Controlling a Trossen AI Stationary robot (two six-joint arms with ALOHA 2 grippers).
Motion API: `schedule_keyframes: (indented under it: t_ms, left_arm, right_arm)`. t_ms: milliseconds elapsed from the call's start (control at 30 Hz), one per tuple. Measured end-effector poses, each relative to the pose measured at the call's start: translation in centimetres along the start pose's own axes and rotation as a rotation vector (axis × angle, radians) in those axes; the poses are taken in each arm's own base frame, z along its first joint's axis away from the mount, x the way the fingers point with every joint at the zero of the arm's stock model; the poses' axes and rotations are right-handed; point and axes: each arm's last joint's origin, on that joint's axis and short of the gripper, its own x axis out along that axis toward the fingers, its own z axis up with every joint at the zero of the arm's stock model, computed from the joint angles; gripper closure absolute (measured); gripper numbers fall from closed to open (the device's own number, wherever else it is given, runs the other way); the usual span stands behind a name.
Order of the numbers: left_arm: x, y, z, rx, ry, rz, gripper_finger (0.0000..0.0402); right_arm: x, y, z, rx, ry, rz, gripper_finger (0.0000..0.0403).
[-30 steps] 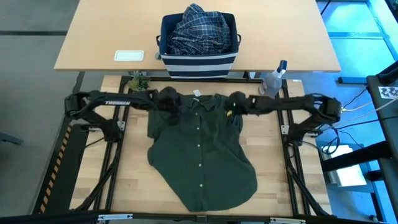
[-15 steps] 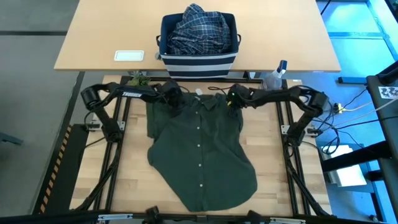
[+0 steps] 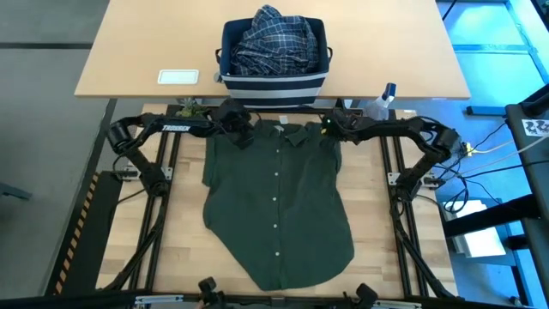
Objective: Fold Laundry from Bin
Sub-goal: Fold the green polo shirt
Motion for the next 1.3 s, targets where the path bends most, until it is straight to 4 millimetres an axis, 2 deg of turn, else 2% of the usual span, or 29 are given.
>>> schedule_keyframes:
  t_ms: [100,200,367,533,700,867,967,1067,1167,1300]
  left_arm:
    - [-2.4,-0.7,1.3,0.025,-0.068,-0.016,0.0312]
    - [-5.3,-2.1,2.1,0.060,-0.097,-0.067,0.0312]
    - [-10.4,-7.0,1.4,0.174,-0.037,-0.262,0.0312]
    - [-14.4,-13.0,-1.3,0.294,0.105,-0.428,0.0314]
    - [-18.4,-18.5,-4.2,0.417,0.118,-0.554,0.0314]
    - [-21.9,-21.6,-7.5,0.428,0.154,-0.588,0.0315]
    - [-23.5,-22.8,-9.4,0.406,0.191,-0.598,0.0315]
    - [-24.2,-24.0,-11.1,0.422,0.230,-0.602,0.0315]
    - [-23.9,-25.1,-12.2,0.442,0.248,-0.595,0.0315]
    - [-23.0,-27.4,-12.6,0.479,0.181,-0.650,0.0315]
  right_arm:
    - [-1.5,-0.4,0.5,0.019,-0.065,0.015,0.0402]
    - [-3.0,-0.6,0.9,0.030,-0.125,0.109,0.0402]
    - [-6.0,0.3,1.2,-0.022,-0.226,0.237,0.0402]
    - [-8.9,3.8,1.2,-0.157,-0.311,0.317,0.0402]
    - [-11.3,8.5,0.2,-0.302,-0.367,0.351,0.0402]
    - [-13.8,12.3,-1.0,-0.332,-0.447,0.375,0.0402]
    - [-15.1,14.0,-1.7,-0.332,-0.500,0.405,0.0402]
    - [-16.3,15.3,-2.2,-0.324,-0.556,0.447,0.0402]
    - [-17.3,16.3,-2.5,-0.297,-0.612,0.500,0.0402]
    - [-18.4,17.3,-3.2,-0.316,-0.644,0.550,0.0402]
